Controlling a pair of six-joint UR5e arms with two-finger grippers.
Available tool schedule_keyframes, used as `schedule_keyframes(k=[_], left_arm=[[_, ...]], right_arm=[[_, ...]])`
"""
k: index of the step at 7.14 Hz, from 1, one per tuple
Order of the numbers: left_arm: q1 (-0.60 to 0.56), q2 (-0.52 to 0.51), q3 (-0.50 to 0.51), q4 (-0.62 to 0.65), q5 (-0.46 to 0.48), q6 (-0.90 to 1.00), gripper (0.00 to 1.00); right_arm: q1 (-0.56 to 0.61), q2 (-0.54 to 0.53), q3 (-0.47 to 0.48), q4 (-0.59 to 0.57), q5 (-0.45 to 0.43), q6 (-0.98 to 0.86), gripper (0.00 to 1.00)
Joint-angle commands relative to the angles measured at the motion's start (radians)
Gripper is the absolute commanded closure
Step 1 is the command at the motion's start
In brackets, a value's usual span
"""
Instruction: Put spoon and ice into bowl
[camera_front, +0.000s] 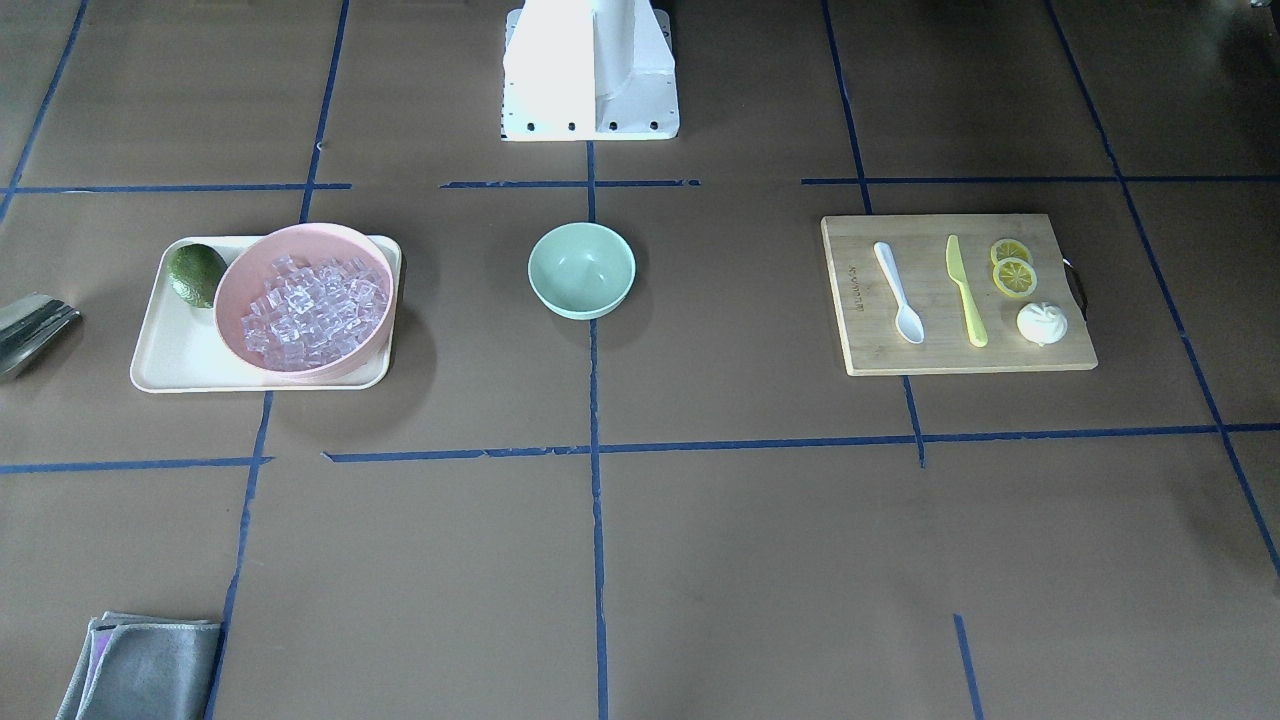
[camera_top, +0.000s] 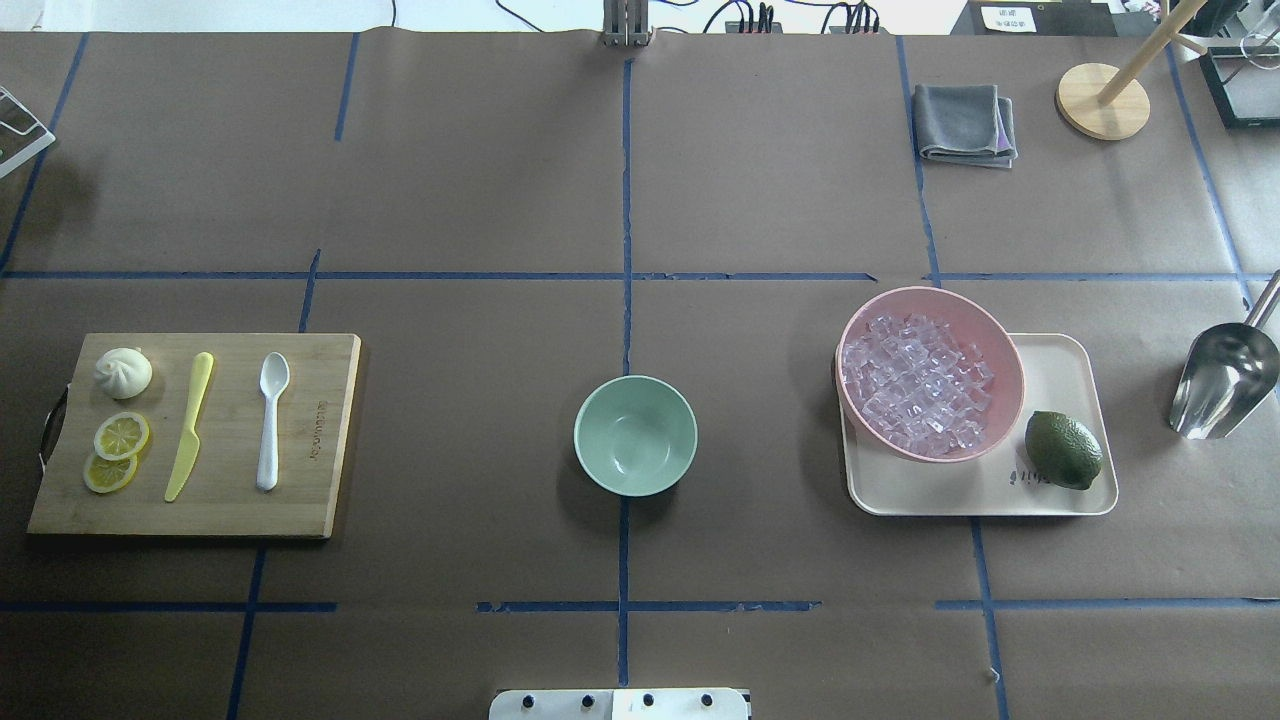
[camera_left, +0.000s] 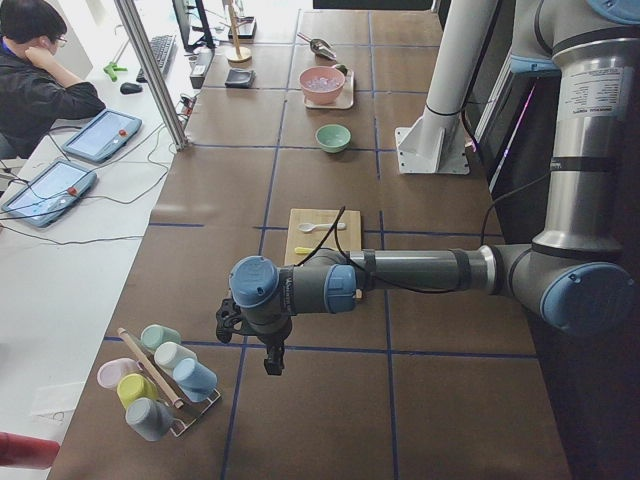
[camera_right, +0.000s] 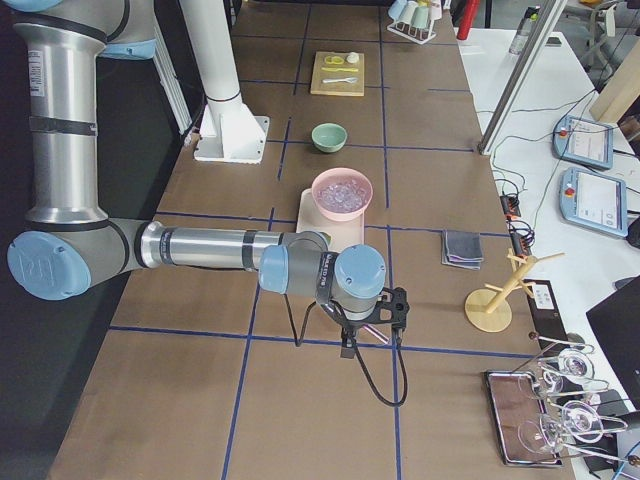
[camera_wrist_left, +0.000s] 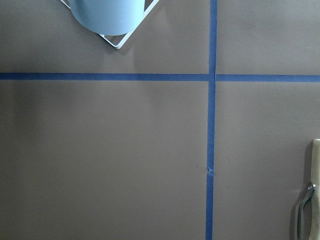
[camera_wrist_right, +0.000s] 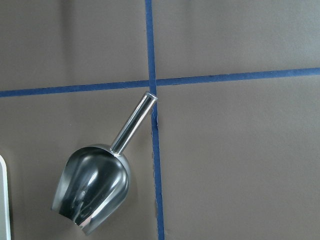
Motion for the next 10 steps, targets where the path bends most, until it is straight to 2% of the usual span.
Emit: schedule_keyframes(k=[1, 3, 6, 8, 9, 10], left_arm=[[0.000, 0.001, -0.001, -0.005, 0.001, 0.002, 0.00], [0.002, 0.001, -0.002, -0.005, -0.006, -0.001, 0.00], [0.006, -0.003, -0.057, -0.012, -0.015, -0.002, 0.00], [0.027, -0.049, -0.098, -0.018, -0.028, -0.007, 0.00], [0.067, -0.058, -0.102, -0.013, -0.093, -0.092, 0.00], [0.127, -0.057, -0.164, -0.018, -0.089, -0.231, 0.00]], right_arm=[[-0.001, 0.000, 0.000, 0.002, 0.000, 0.002, 0.00], [-0.001, 0.000, 0.002, 0.002, 0.003, 0.007, 0.00], [-0.001, 0.000, 0.011, 0.002, 0.006, 0.014, 0.00], [-0.001, 0.000, 0.012, 0.003, 0.008, 0.014, 0.00], [-0.001, 0.000, 0.014, 0.002, 0.006, 0.014, 0.00], [-0.001, 0.001, 0.015, 0.002, 0.008, 0.014, 0.00]])
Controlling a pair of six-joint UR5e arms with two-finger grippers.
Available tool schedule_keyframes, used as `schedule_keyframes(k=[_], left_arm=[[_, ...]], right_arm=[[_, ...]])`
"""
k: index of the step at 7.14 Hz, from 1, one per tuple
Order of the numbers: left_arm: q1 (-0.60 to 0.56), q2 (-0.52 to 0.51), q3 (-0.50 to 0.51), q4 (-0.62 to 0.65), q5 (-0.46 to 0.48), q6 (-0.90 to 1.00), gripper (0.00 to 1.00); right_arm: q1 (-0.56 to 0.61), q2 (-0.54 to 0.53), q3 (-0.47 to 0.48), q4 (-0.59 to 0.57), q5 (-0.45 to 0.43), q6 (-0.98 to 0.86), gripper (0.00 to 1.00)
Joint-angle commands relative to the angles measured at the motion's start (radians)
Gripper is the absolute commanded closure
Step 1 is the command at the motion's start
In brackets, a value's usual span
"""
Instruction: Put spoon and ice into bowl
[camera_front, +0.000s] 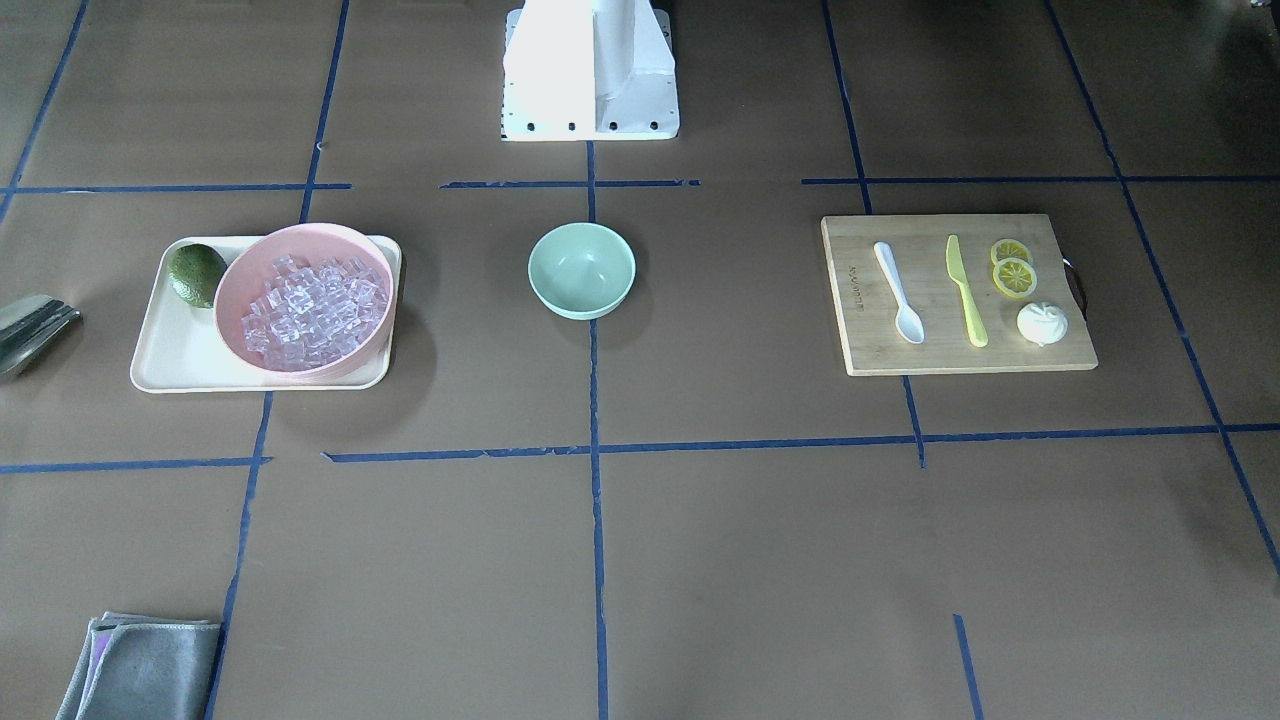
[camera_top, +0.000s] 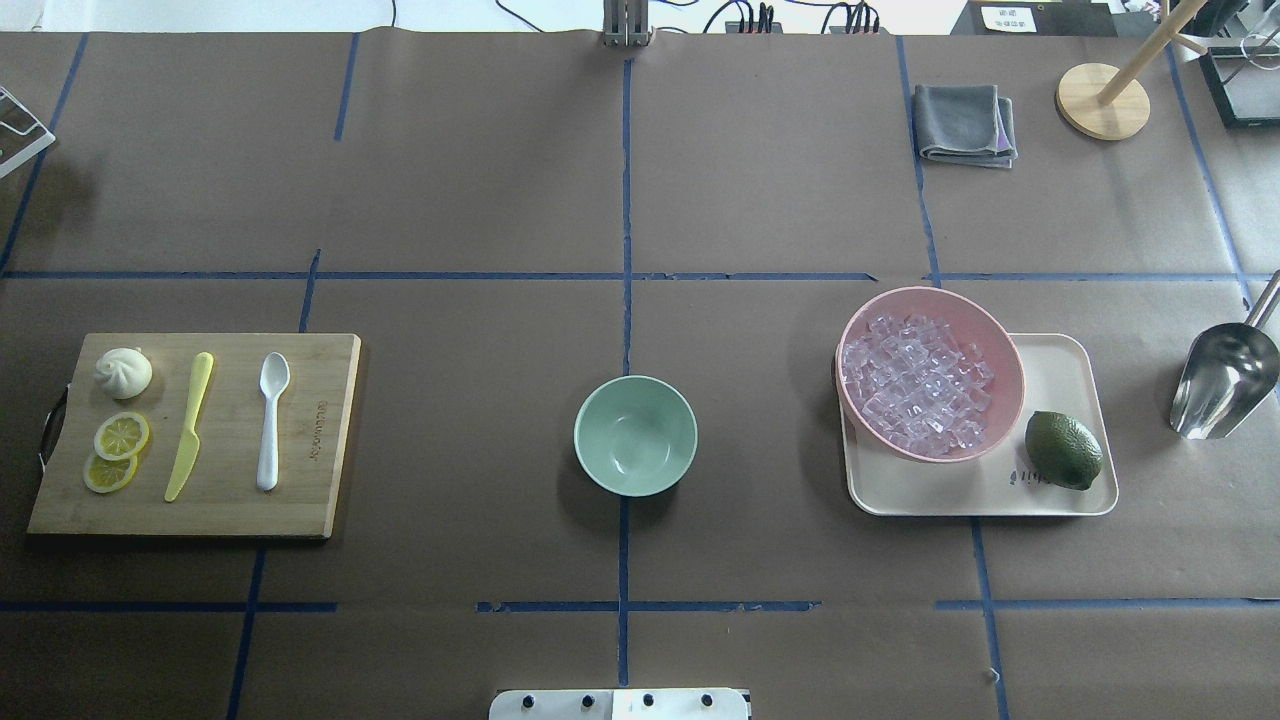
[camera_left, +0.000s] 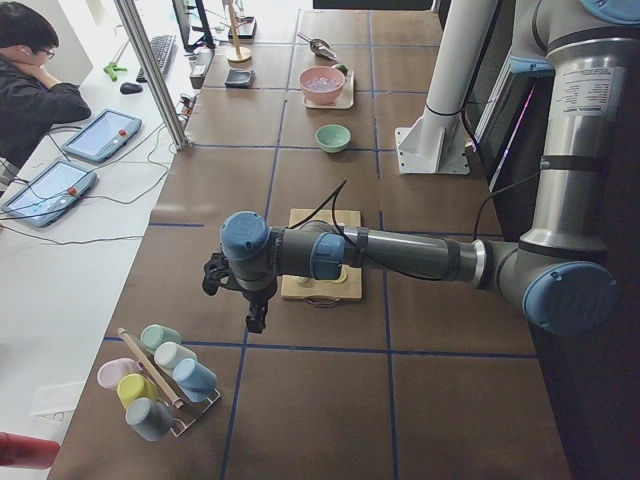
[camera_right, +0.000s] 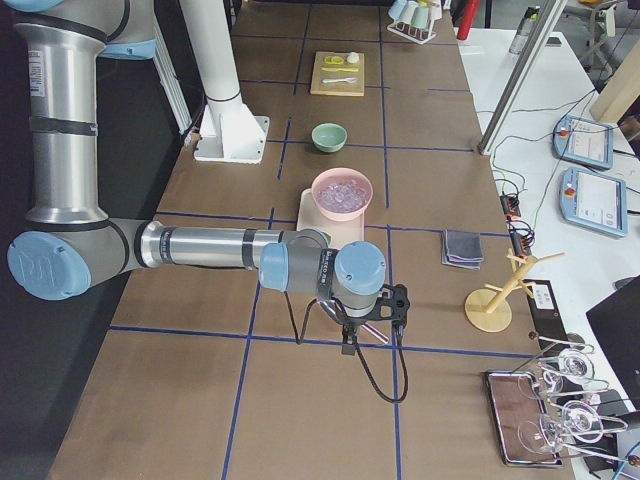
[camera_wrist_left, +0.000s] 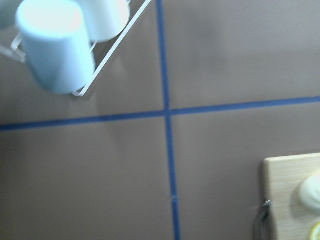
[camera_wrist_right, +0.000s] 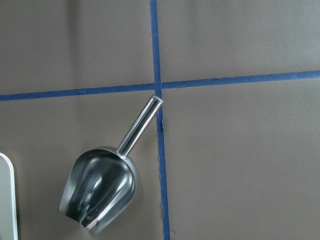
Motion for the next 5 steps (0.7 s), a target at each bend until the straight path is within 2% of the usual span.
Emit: schedule_keyframes(k=[1, 2, 4, 5], left_arm=[[0.138, 0.000, -0.146, 0.002, 0.040, -0.177, 0.00], [0.211, 0.004, -0.217, 0.008, 0.085, -0.265, 0.00], [0.371, 0.001, -0.311, -0.022, 0.096, -0.599, 0.00], [0.434, 0.007, -0.313, -0.118, 0.153, -0.721, 0.00]], right_arm=[[0.000, 0.001, 0.002, 0.000, 0.001, 0.000, 0.00], [0.000, 0.003, 0.010, 0.000, 0.001, 0.000, 0.00], [0.000, 0.000, 0.049, -0.002, 0.002, 0.002, 0.00], [0.000, 0.000, 0.048, -0.003, -0.005, 0.002, 0.00]])
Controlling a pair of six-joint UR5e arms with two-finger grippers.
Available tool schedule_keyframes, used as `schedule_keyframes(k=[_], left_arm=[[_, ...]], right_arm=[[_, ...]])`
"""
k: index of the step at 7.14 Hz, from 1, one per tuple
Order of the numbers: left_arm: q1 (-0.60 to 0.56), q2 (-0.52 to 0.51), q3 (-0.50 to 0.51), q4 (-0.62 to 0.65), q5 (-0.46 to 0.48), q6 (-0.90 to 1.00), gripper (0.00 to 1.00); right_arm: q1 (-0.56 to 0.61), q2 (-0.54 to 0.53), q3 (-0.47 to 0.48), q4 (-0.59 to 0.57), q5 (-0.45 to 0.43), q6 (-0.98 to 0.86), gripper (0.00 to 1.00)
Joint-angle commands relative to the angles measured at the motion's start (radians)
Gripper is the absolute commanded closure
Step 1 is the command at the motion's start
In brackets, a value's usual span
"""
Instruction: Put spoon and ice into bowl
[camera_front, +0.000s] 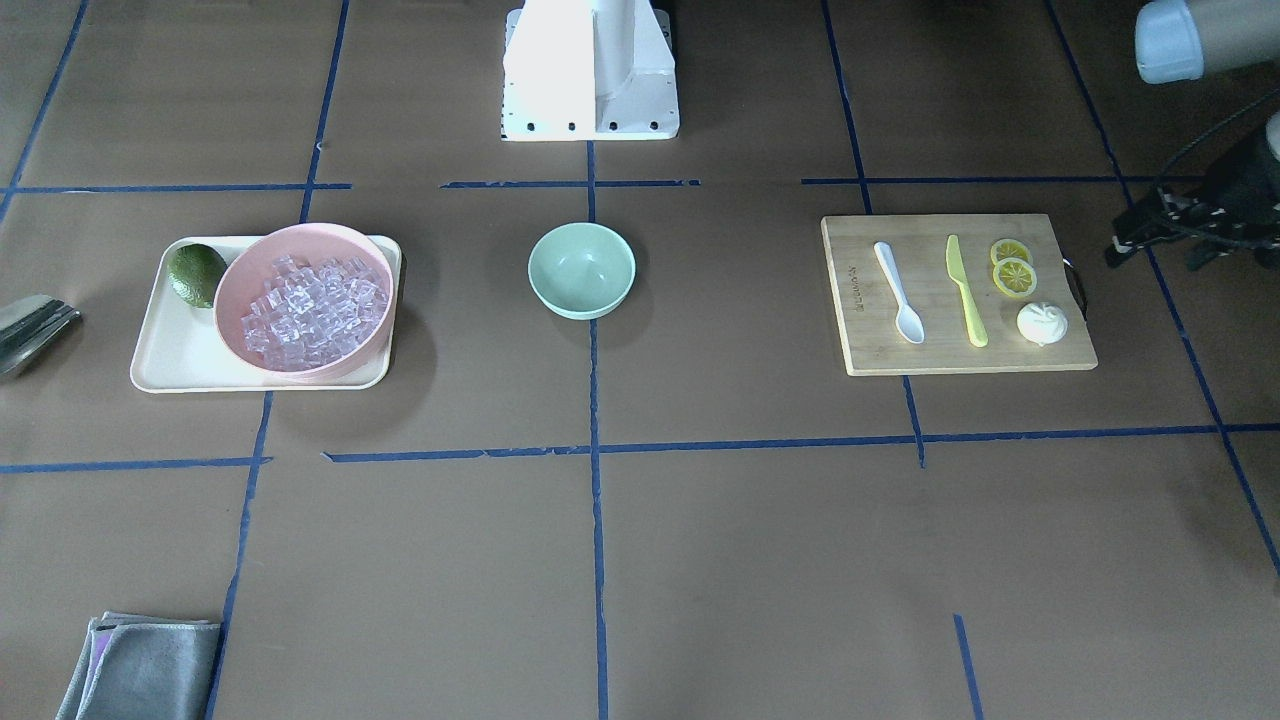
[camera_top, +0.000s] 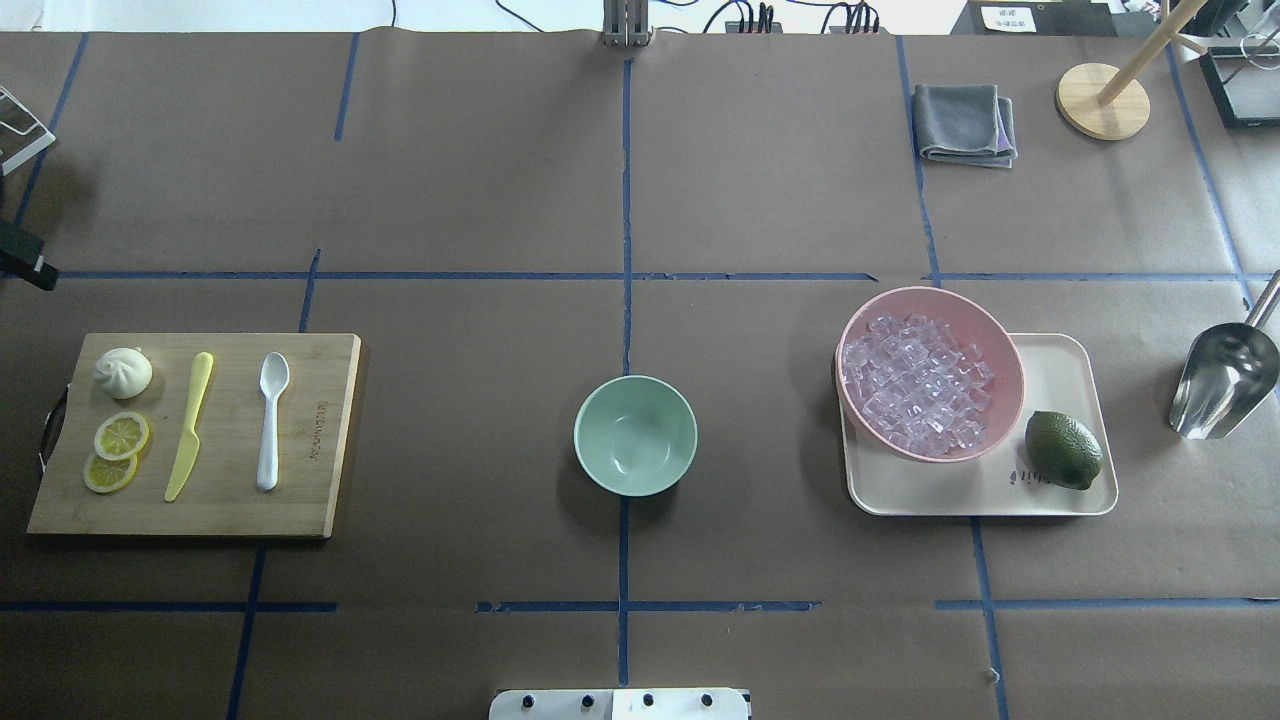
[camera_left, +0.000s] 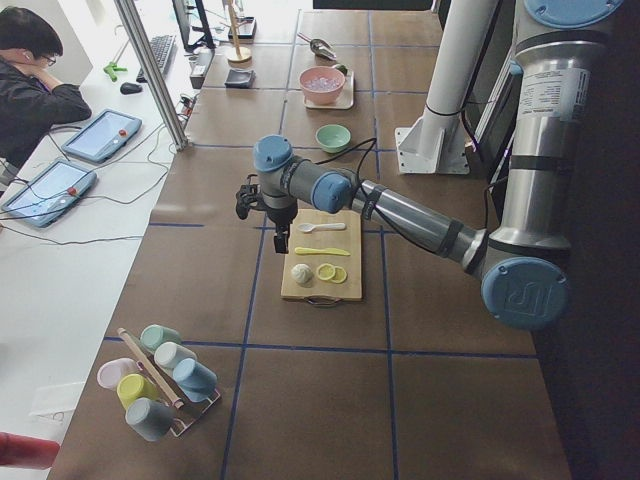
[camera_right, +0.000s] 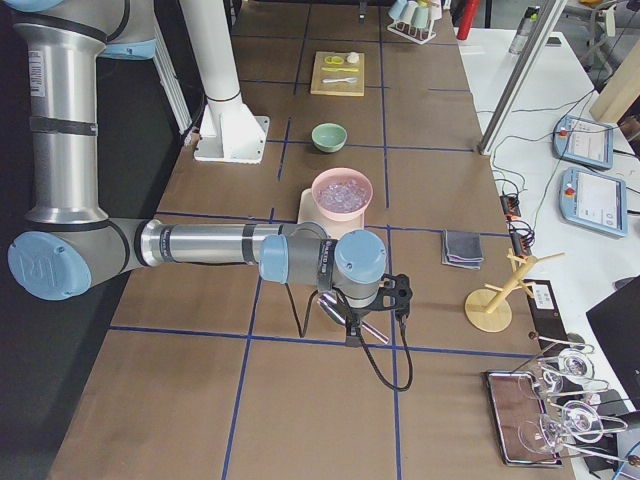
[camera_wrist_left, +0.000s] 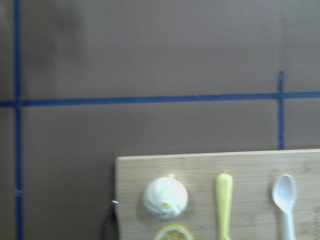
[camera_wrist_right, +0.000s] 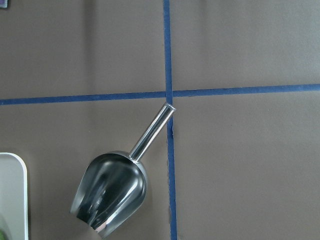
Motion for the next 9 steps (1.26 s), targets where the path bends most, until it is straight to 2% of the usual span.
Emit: schedule_keyframes(k=[1, 2, 4, 6, 8, 9], left_arm=[[0.199, 0.006, -0.022, -0.164, 0.146, -0.325, 0.01], [0.270, -0.003, -0.018, -0.221, 0.194, -0.436, 0.02], [0.391, -0.008, -0.013, -0.229, 0.286, -0.529, 0.03], [0.462, -0.008, 0.019, -0.281, 0.324, -0.581, 0.05], [0.494, -0.013, 0.099, -0.395, 0.351, -0.620, 0.06], [0.496, -0.019, 0.117, -0.396, 0.351, -0.618, 0.11]], right_arm=[[0.000, -0.001, 0.010, -0.002, -0.006, 0.001, 0.00], [0.000, -0.001, 0.010, -0.002, -0.007, 0.001, 0.00], [0.000, -0.002, 0.008, -0.002, -0.009, -0.003, 0.00], [0.000, -0.001, 0.008, -0.002, -0.010, -0.004, 0.00], [0.000, -0.001, 0.010, -0.002, -0.010, -0.003, 0.00], [0.000, -0.001, 0.010, -0.002, -0.010, -0.003, 0.00]])
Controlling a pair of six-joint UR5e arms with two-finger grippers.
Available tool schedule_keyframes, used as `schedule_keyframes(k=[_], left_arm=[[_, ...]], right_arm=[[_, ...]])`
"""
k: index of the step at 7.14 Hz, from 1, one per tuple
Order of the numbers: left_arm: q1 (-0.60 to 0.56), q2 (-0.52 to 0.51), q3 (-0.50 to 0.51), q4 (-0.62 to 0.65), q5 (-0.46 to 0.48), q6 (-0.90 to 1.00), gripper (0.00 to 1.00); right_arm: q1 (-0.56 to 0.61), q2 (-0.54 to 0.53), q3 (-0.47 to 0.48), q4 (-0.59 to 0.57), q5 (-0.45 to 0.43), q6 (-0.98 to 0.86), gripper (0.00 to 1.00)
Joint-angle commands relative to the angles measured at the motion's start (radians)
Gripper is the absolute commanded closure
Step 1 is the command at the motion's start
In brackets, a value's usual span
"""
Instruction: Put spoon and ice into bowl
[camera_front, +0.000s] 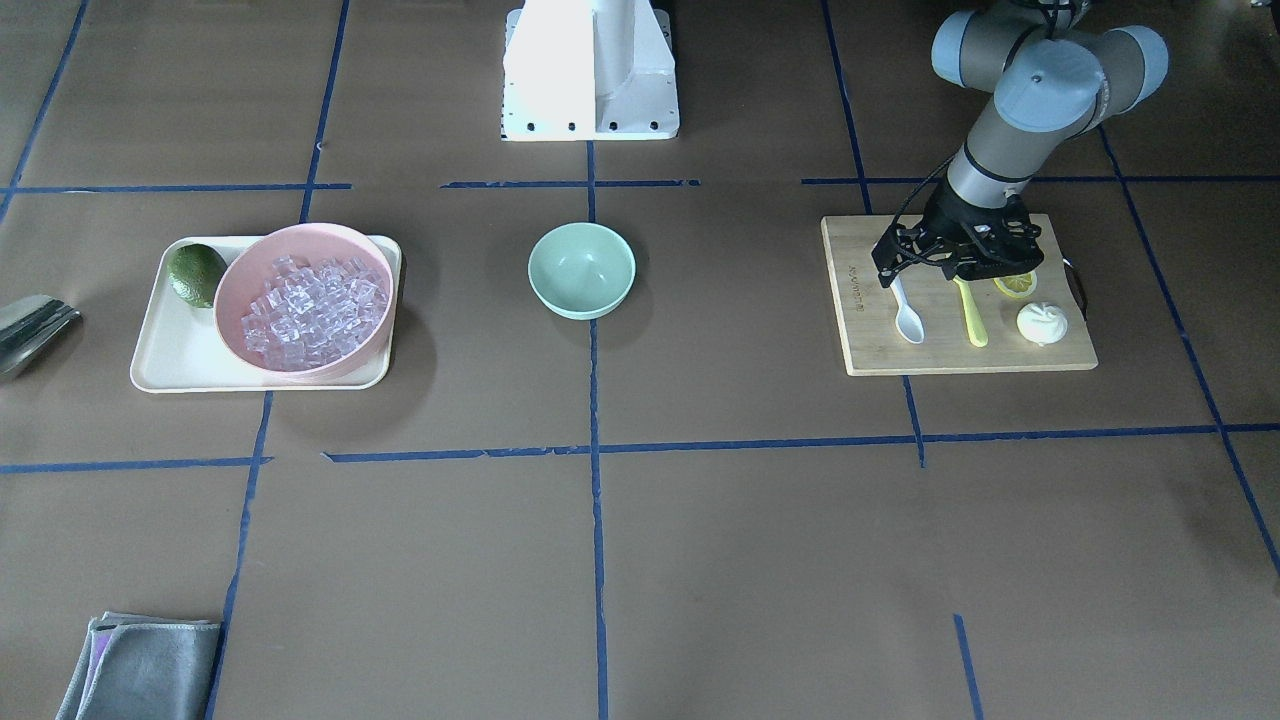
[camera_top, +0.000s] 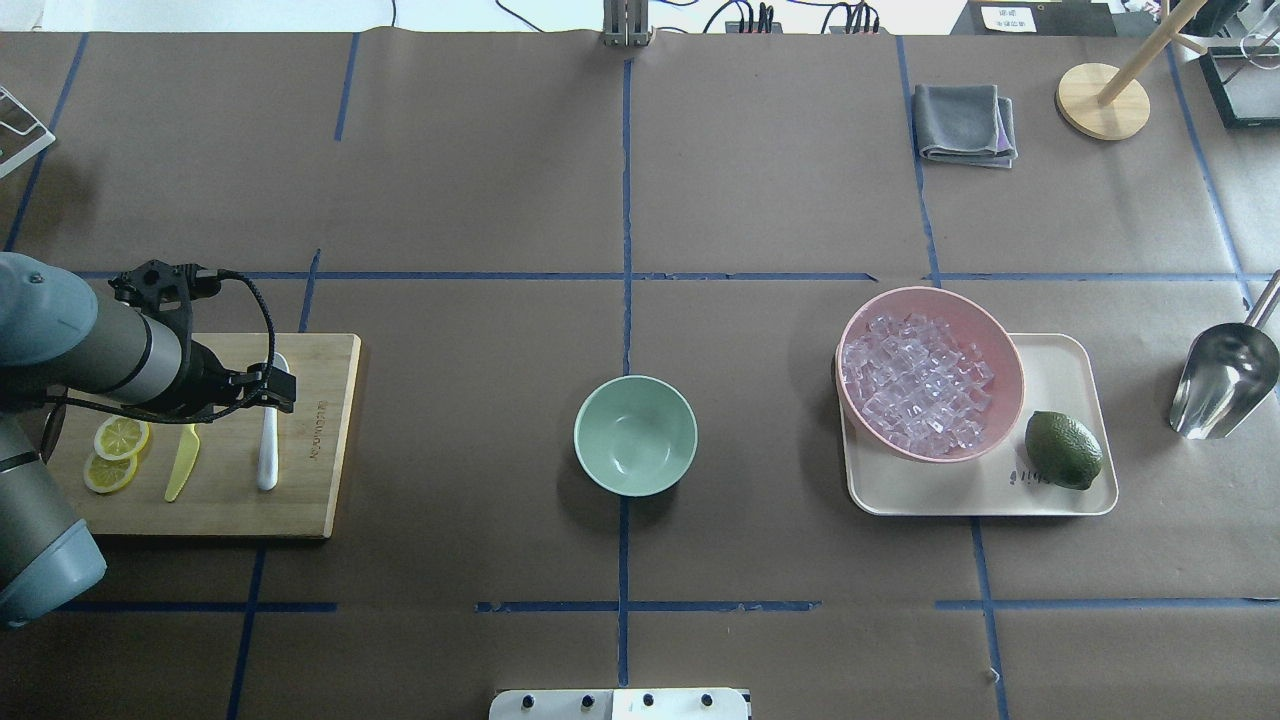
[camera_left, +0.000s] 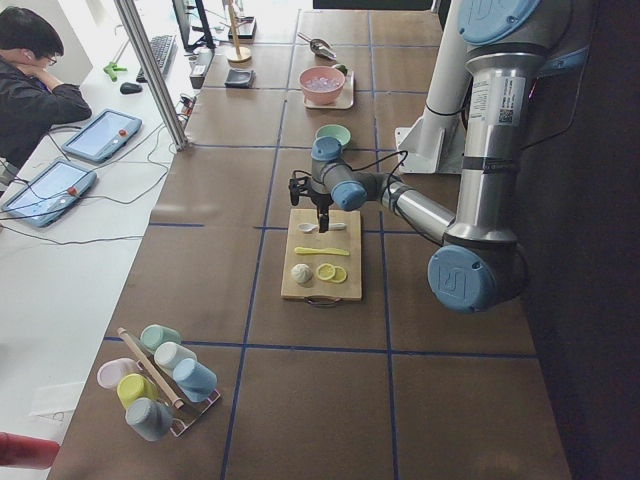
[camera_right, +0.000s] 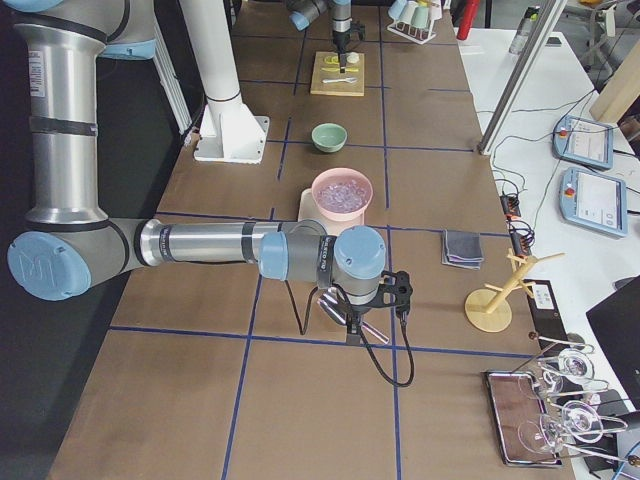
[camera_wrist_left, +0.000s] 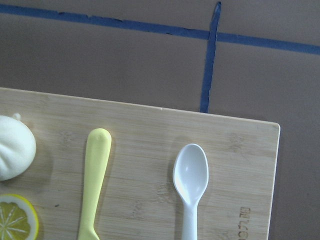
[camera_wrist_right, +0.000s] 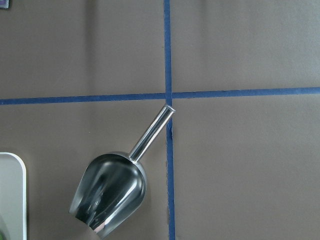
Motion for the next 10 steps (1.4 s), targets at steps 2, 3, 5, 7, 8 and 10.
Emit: schedule_keyframes(k=[2, 3, 5, 7, 8, 10], left_arm=[[0.018, -0.021, 0.050, -0.026, 0.005, -0.005, 0.18], [0.020, -0.024, 0.048, -0.026, 0.003, -0.006, 0.24], [0.023, -0.029, 0.048, -0.024, 0.002, -0.006, 0.32], [0.023, -0.027, 0.053, -0.024, 0.002, -0.006, 0.51], [0.023, -0.026, 0.053, -0.024, 0.002, -0.006, 0.66], [0.022, -0.026, 0.051, -0.023, -0.006, -0.008, 0.96]], right_arm=[[0.000, 0.002, 0.001, 0.000, -0.002, 0.000, 0.00], [0.000, 0.003, 0.001, 0.000, -0.002, 0.000, 0.00], [0.000, 0.002, 0.001, 0.000, -0.002, 0.000, 0.00], [0.000, 0.002, 0.001, 0.000, -0.002, 0.000, 0.00], [0.000, 0.002, 0.001, 0.000, -0.002, 0.000, 0.00], [0.000, 0.002, 0.001, 0.000, -0.003, 0.000, 0.00]])
